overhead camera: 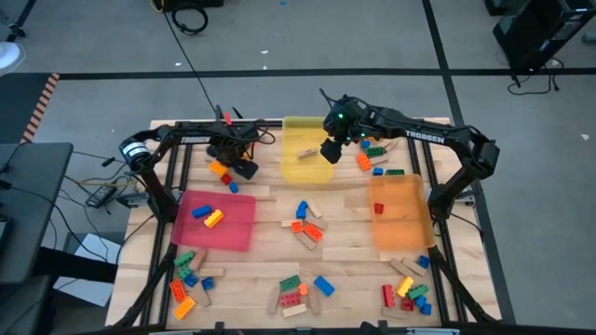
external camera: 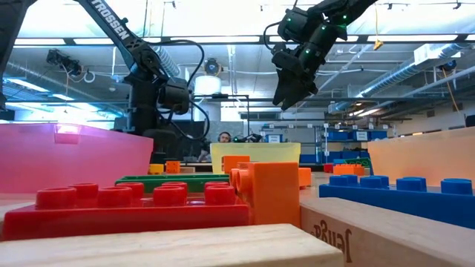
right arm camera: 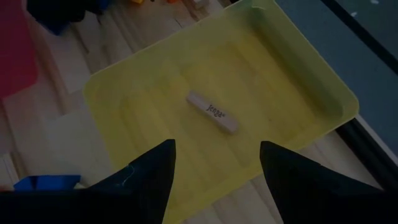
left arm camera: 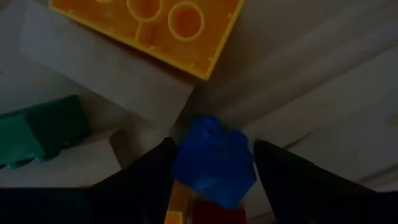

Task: Sort blocks by size
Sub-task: Put the 1 stud blue game piece into the orange bin

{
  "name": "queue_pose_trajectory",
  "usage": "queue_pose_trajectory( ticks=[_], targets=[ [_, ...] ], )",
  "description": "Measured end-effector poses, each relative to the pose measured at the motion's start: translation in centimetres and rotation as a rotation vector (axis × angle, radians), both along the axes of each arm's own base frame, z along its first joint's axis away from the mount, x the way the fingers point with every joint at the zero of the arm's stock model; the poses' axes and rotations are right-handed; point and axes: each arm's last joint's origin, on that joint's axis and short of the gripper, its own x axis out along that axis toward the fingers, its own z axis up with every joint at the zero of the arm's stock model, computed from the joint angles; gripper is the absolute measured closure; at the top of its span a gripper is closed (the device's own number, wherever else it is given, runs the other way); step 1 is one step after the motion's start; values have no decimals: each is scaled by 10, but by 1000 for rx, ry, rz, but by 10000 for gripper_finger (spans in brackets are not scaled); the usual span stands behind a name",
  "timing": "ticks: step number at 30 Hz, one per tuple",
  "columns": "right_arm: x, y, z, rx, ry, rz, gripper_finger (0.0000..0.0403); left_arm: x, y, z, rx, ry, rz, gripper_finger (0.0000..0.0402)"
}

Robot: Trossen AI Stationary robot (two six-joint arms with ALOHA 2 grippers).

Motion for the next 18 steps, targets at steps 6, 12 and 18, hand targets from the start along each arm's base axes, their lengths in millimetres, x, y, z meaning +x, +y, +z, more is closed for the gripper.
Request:
queue_pose_trajectory(
  ticks=[6, 12, 18],
  targets=[
    [0, 0, 0, 2, -1, 1, 154, 0, 0, 0, 3, -3, 0, 177],
    [0, 0, 0, 2, -1, 1, 154, 1, 0, 0, 3, -5, 1, 216],
    [0, 0, 0, 2, -1, 2, 154, 1, 1, 1, 8, -9, 4, 240]
  ],
)
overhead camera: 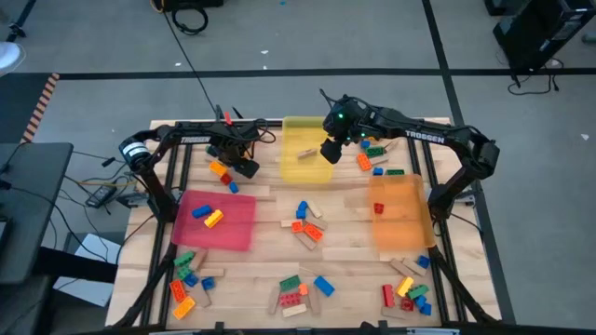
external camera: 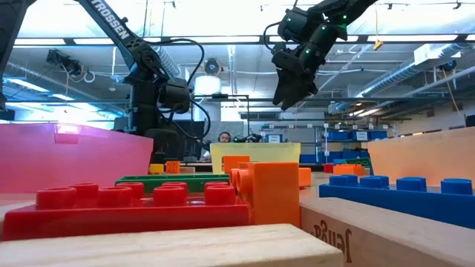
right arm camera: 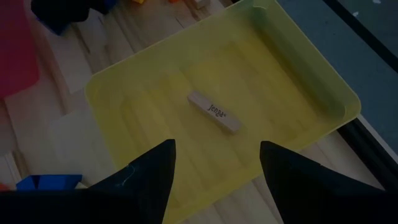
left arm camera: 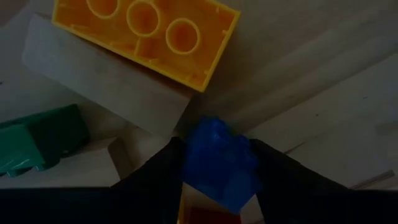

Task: Sort blocks by size
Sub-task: Put the 1 stud blue game piece into the orange bin

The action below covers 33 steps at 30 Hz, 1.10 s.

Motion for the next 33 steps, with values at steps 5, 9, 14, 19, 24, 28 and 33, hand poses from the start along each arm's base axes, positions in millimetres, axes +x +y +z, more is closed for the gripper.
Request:
queue_pose_trajectory(
  ticks=[5, 9, 14, 19, 24, 28, 33],
  targets=[
    [0, 0, 0, 1, 0, 0, 154, 0, -1, 1, -20, -17, 24, 233],
    [-1, 1, 0, 7, 12, -1, 154, 5, -1, 6, -60, -68, 15, 233],
    [-16, 4, 6, -5, 86, -54, 158, 20, -1, 21, -51, -137, -16, 233],
    [-37, 14, 26, -60, 126, -151, 165, 37, 1, 43, -18, -189, -51, 232],
    [-55, 36, 50, -68, 74, -229, 170, 51, 3, 77, 13, -219, -129, 232],
    [-69, 58, 65, -57, 26, -304, 172, 57, 7, 106, 55, -244, -184, 232],
    [-80, 91, 74, -42, 5, -387, 173, 68, 11, 143, 82, -381, -261, 232]
  ],
)
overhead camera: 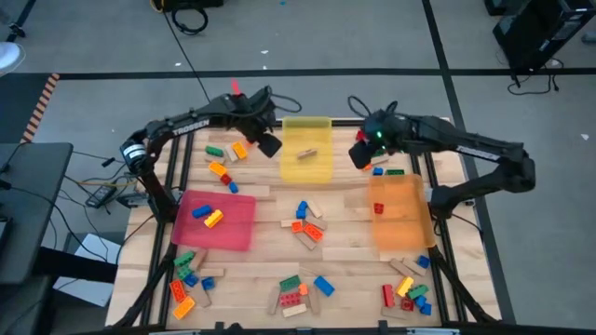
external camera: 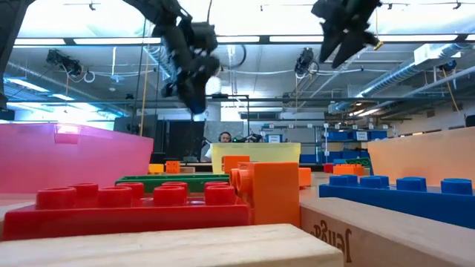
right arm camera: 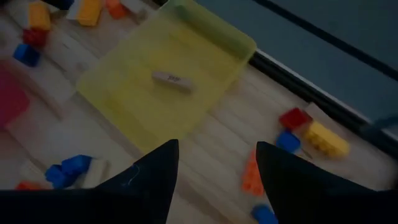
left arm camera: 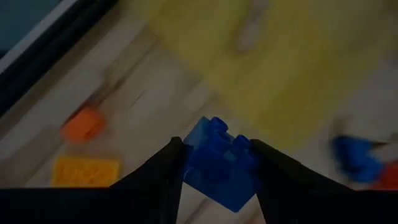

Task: Sort blocks by size
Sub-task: Put the 1 stud blue game piece into the orange bin

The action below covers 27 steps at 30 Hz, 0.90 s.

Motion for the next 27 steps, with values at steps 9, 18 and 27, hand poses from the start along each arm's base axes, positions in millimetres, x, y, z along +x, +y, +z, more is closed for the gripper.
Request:
queue_pose_trajectory(
  ticks=[9, 18, 27],
  targets=[
    [-10, 55, -6, -90, 63, -113, 173, 18, -14, 21, -92, -218, -195, 232],
    [-8, 92, -39, -129, 155, 38, 174, 50, -52, 28, -135, -370, -230, 232],
    [-50, 105, -67, -58, -46, 224, 187, 87, -85, 40, -145, -605, -145, 232]
  ],
)
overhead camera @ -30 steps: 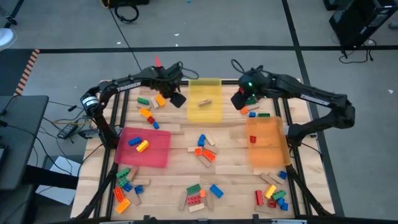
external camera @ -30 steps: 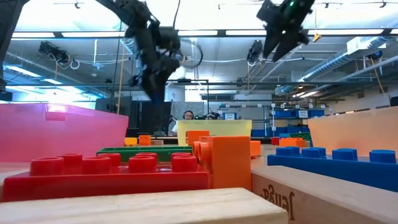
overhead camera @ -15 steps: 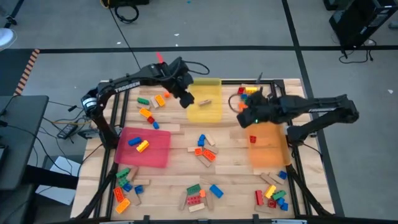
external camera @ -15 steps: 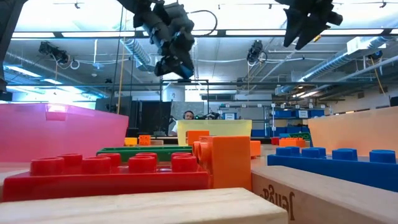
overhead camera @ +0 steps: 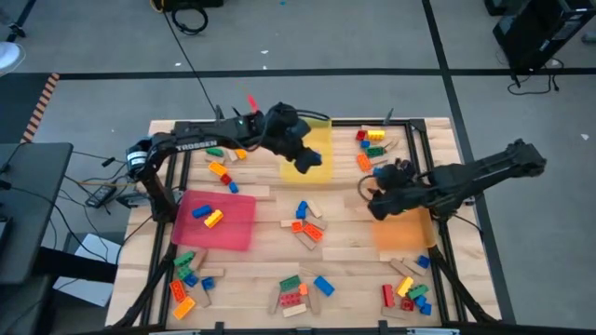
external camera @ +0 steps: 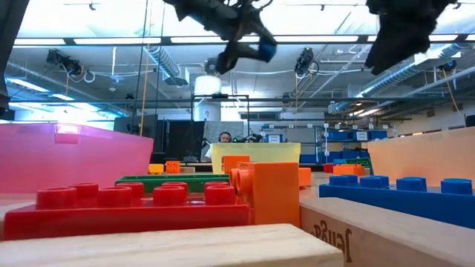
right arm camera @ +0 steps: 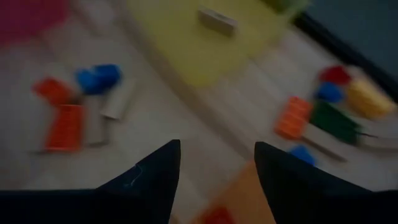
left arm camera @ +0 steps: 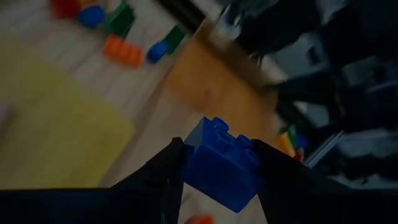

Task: Sort blocks by size
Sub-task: Put the 1 stud blue game piece into the orange bin

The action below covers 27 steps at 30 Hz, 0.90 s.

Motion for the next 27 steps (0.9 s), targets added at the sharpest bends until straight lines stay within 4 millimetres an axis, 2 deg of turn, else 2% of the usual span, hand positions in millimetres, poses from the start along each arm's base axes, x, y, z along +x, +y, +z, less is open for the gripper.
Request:
queue_pose_trajectory(
  ticks=[4, 7, 10, 14, 20, 27],
  targets=[
    [-14, -5, -10, 38, -271, 132, 200, 19, -7, -7, -90, -71, 34, 232],
    [-20, -9, -17, -38, -422, 211, 206, 31, -9, -18, -181, -80, 56, 232],
    [-21, -13, -21, -135, -493, 244, 208, 42, -11, -28, -264, -96, 62, 232],
    [-20, -17, -24, -280, -440, 278, 202, 54, -13, -37, -352, -131, 82, 232],
    [-10, -19, -27, -455, -325, 365, 170, 62, -17, -36, -372, -201, 90, 232],
    [6, -19, -22, -570, -359, 389, 115, 62, -18, -36, -383, -201, 116, 232]
  ],
)
